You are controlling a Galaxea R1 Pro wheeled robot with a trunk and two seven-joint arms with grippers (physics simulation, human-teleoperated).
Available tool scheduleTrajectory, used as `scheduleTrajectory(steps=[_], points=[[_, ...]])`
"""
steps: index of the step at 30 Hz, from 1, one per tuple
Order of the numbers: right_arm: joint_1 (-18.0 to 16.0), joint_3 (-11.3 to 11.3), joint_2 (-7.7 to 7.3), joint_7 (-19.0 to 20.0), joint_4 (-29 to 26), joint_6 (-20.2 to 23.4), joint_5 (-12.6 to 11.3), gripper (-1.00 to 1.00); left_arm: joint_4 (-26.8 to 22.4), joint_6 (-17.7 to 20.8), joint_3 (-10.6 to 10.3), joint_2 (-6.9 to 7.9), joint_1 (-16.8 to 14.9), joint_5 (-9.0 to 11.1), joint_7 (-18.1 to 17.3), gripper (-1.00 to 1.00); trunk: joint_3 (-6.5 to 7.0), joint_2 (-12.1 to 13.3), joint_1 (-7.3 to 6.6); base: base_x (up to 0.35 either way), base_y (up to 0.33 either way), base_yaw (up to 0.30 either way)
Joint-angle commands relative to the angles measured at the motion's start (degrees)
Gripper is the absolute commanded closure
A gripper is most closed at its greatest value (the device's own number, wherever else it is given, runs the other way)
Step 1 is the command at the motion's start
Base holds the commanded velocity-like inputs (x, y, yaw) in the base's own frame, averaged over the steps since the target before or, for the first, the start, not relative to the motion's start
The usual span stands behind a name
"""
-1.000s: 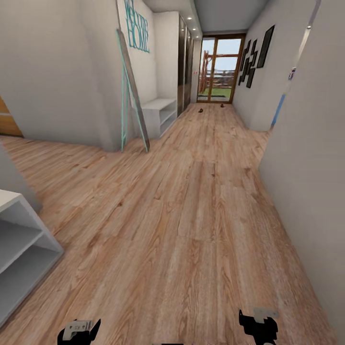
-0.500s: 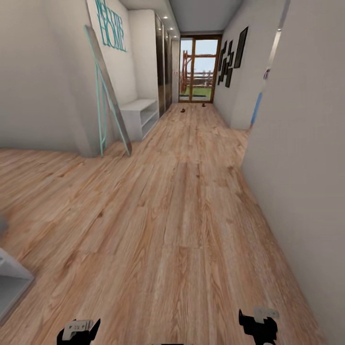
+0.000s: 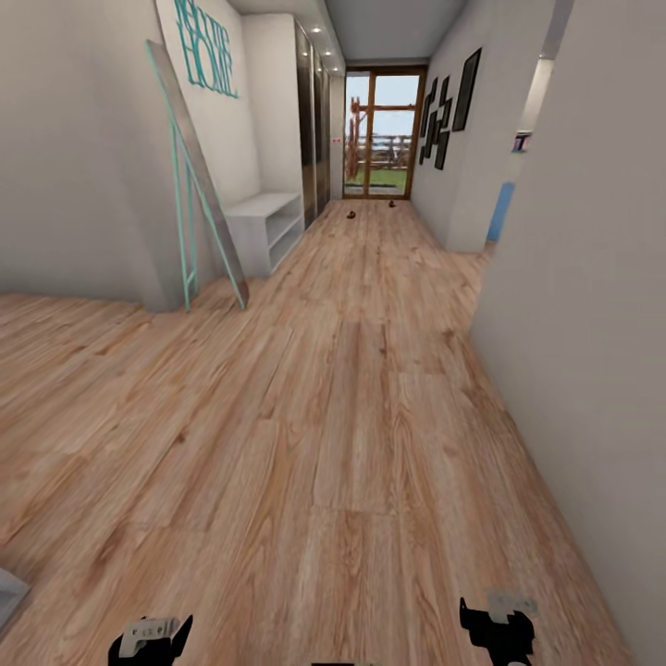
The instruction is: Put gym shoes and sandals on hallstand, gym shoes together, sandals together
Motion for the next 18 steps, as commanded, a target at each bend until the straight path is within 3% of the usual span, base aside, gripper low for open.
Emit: scheduleTrajectory(steps=[1, 6, 18], points=[[0.0, -0.5, 0.01, -0.2, 0.1, -0.2, 0.9, -1.00, 0.0, -0.2, 0.5, -0.01, 0.0, -0.5, -0.1, -1.00, -0.05, 0.0, 0.02, 0.340, 0.000, -0.001], [0.0, -0.5, 0.07, -0.2, 0.1, -0.2, 2.9, -1.00, 0.0, -0.3, 0.4, -0.01, 0.0, -0.6, 2.8, -1.00, -0.05, 0.0, 0.02, 0.340, 0.000, 0.000], [0.1, -0.5, 0.11, -0.4, 0.1, 0.0, 3.4, -1.00, 0.1, -0.4, 0.4, -0.08, 0.0, -0.5, 4.7, -1.00, -0.05, 0.0, 0.02, 0.340, 0.000, 0.000]])
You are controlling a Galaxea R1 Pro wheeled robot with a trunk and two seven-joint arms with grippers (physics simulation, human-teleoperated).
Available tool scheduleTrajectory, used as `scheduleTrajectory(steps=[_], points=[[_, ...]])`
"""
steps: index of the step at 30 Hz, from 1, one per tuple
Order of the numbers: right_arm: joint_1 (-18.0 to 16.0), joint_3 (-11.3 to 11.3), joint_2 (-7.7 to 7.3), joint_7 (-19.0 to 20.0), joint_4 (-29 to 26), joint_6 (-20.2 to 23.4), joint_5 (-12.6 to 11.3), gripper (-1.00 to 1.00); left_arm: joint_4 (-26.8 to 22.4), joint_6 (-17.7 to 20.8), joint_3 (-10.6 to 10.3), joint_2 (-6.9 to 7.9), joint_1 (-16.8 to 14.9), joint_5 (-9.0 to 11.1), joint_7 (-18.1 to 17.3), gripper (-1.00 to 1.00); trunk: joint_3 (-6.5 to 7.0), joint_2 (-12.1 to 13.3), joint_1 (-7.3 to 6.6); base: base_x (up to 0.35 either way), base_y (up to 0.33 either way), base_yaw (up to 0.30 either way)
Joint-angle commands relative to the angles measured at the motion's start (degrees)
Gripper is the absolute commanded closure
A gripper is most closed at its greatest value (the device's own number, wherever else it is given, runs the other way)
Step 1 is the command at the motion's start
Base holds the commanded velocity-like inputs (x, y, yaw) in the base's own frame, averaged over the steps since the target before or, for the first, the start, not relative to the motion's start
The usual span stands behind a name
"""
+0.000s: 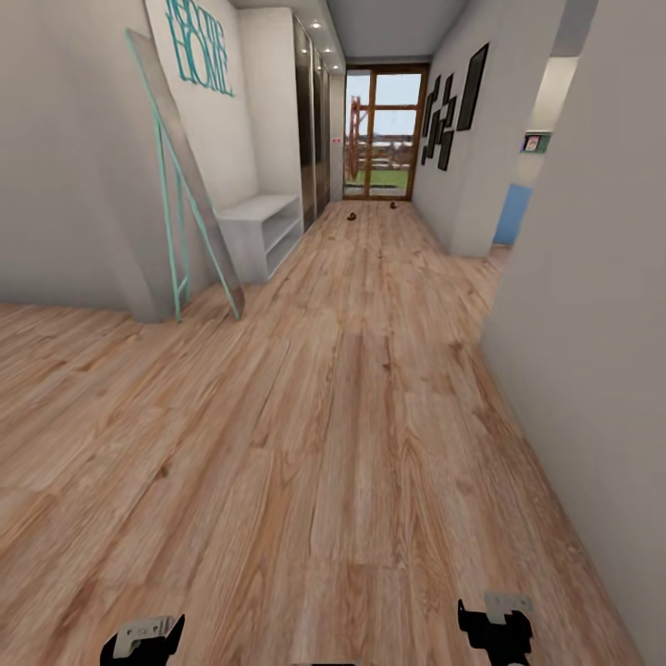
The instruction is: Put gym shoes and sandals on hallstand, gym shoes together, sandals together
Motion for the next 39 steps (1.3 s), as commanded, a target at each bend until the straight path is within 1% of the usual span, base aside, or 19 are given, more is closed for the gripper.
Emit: scheduleTrajectory(steps=[1, 6, 7, 11, 16, 22, 39], points=[[0.1, -0.5, 0.01, -0.2, 0.1, -0.1, 0.6, -1.00, 0.0, -0.2, 0.5, -0.02, 0.0, -0.4, -0.3, -1.00, -0.05, 0.0, 0.02, 0.340, 0.000, 0.000], [1.5, -0.5, 0.01, -0.2, 0.1, 0.0, 0.6, -1.00, 0.1, -0.2, 0.5, -0.03, 0.0, -0.5, -0.3, -1.00, -0.05, 0.0, 0.02, 0.340, 0.000, 0.000], [2.4, -0.5, 0.01, -0.3, 0.1, 0.0, 0.6, -1.00, 0.1, -0.2, 0.5, -0.02, 0.0, -0.5, -0.3, -1.00, -0.05, 0.0, 0.02, 0.340, 0.000, 0.000], [4.2, -0.5, 0.01, -0.3, 0.1, 0.0, 0.6, -1.00, 0.1, -0.2, 0.5, 0.02, 0.0, -0.5, -0.3, -1.00, -0.05, 0.0, 0.02, 0.340, 0.000, 0.000], [5.4, -0.5, 0.01, -0.3, 0.1, 0.1, 0.6, -1.00, 0.1, -0.2, 0.5, 0.03, 0.0, -0.5, -0.3, -1.00, -0.05, 0.0, 0.02, 0.340, 0.000, 0.000], [6.0, -0.5, 0.01, -0.3, 0.0, 0.1, 0.6, -1.00, 0.1, -0.3, 0.5, -0.02, 0.0, -0.5, -0.3, -1.00, -0.05, 0.0, 0.02, 0.340, 0.000, 0.000], [6.1, -0.5, 0.01, -0.3, 0.0, 0.1, 0.6, -1.00, 0.1, -0.3, 0.5, 0.01, 0.0, -0.5, -0.3, -1.00, -0.05, 0.0, 0.02, 0.340, 0.000, 0.000]])
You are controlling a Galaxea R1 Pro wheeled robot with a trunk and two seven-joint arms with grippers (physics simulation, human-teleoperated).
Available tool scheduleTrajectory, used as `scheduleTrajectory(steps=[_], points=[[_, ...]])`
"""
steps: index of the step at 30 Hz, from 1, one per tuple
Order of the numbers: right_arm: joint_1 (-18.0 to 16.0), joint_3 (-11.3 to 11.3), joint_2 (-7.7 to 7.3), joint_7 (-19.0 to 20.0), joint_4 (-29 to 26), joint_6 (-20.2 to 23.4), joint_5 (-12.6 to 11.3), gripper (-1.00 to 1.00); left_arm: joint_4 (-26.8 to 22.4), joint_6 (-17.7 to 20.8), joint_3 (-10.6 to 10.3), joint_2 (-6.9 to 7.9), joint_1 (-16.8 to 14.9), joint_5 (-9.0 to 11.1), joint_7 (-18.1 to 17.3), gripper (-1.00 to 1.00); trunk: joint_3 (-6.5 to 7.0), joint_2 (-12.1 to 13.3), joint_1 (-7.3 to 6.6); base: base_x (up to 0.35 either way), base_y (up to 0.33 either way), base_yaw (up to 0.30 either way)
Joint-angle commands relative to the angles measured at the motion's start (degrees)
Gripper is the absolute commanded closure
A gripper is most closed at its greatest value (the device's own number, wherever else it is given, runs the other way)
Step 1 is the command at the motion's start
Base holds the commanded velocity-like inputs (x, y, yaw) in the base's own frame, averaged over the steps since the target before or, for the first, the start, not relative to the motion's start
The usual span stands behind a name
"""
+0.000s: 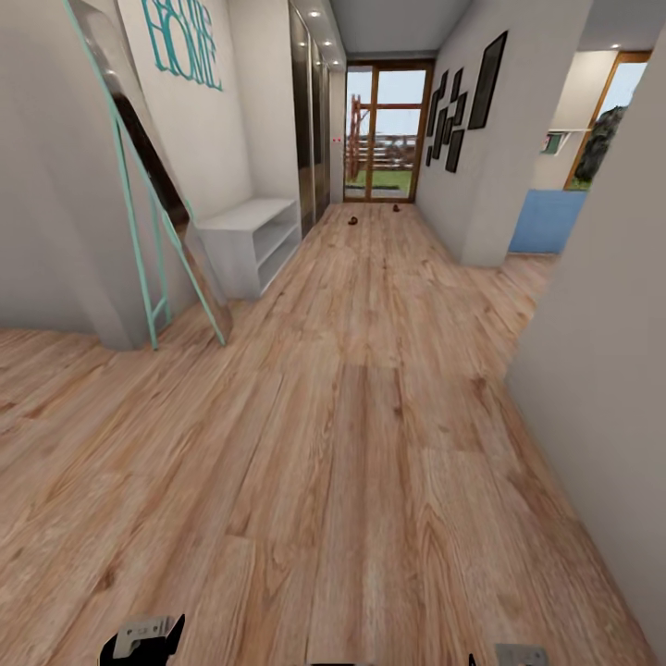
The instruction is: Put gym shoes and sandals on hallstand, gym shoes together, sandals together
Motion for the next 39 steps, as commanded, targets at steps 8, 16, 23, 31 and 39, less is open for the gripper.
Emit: scheduleTrajectory(steps=[8, 16, 23, 31, 39], points=[[0.0, -0.5, 0.00, -0.2, 0.1, -0.2, 0.6, -1.00, 0.4, -0.2, 0.5, -0.05, 0.0, -0.6, -0.3, -1.00, -0.05, 0.0, 0.02, 0.340, 0.000, 0.000], [0.0, -0.5, 0.00, -0.2, 0.1, -0.2, 0.6, -1.00, 1.2, -0.2, 0.4, -0.05, 0.0, -0.7, -0.3, -1.00, -0.05, 0.0, 0.02, 0.340, 0.000, 0.000], [0.0, -0.5, 0.00, -0.2, 0.1, -0.2, 0.6, -1.00, 1.4, -0.3, 0.4, -0.06, 0.0, -0.6, -0.3, -1.00, -0.05, 0.0, 0.02, 0.340, 0.000, 0.000], [0.0, -0.5, 0.00, -0.2, 0.1, -0.2, 0.6, -1.00, 1.4, -0.3, 0.4, -0.06, 0.0, -0.6, -0.3, -1.00, -0.05, 0.0, 0.02, 0.340, 0.000, 0.000], [0.0, -0.5, 0.00, -0.2, 0.1, -0.2, 0.6, -1.00, 1.4, -0.3, 0.4, -0.06, 0.0, -0.6, -0.3, -1.00, -0.05, 0.0, 0.02, 0.340, -0.001, 0.000]])
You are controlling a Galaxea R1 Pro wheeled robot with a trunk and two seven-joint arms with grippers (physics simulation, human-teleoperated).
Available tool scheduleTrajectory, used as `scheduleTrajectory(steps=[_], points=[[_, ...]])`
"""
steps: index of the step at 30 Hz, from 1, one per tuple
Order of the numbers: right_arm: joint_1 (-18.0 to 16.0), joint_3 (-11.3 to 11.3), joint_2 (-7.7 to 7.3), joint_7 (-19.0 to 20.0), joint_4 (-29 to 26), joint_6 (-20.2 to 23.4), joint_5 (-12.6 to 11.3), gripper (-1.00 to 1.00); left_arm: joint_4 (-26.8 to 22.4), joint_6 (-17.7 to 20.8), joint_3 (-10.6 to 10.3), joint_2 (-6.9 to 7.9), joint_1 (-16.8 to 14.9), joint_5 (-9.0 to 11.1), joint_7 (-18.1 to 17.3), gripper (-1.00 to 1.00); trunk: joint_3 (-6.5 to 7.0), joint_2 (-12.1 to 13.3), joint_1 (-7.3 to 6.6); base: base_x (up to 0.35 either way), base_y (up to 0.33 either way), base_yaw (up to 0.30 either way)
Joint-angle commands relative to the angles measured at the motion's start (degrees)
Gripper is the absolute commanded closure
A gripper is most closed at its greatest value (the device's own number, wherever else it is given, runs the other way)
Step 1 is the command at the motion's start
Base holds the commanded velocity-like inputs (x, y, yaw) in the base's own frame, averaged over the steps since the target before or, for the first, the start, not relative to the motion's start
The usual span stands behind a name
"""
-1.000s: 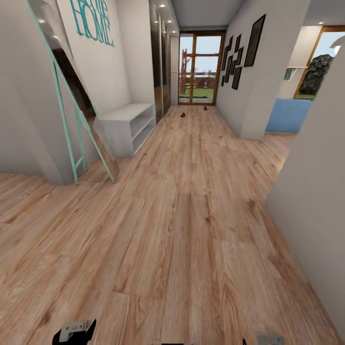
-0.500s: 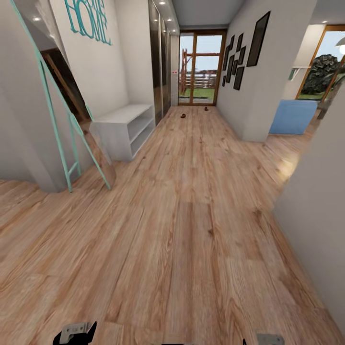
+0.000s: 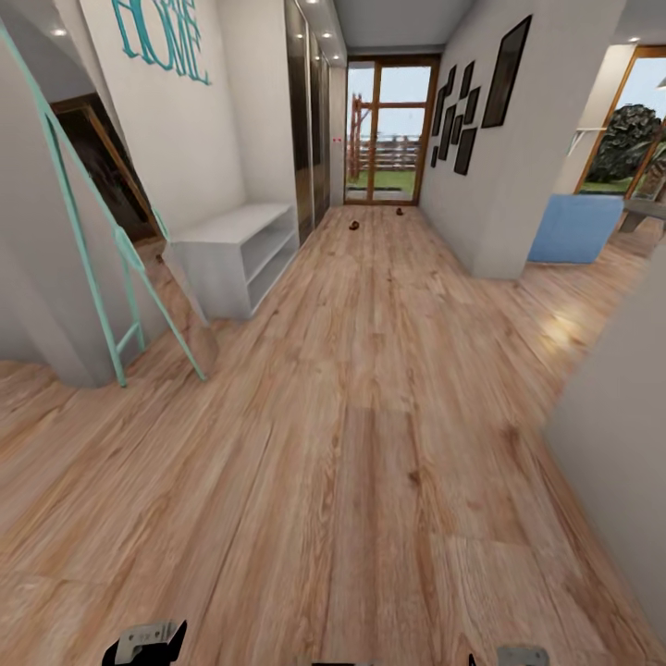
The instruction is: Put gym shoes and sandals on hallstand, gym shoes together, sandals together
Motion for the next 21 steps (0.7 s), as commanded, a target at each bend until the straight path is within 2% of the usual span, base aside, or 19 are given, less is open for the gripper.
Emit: scheduleTrajectory(steps=[1, 21], points=[[0.0, -0.5, 0.00, -0.2, 0.1, -0.2, 0.6, -1.00, 0.0, -0.2, 0.5, -0.01, 0.0, -0.4, -0.3, -1.00, -0.05, 0.0, 0.02, 0.339, -0.041, 0.000], [0.0, -0.5, 0.00, -0.2, 0.1, -0.2, 0.6, -1.00, 0.0, -0.2, 0.5, -0.01, 0.0, -0.4, -0.3, -1.00, -0.05, 0.0, 0.02, 0.337, -0.091, 0.000]])
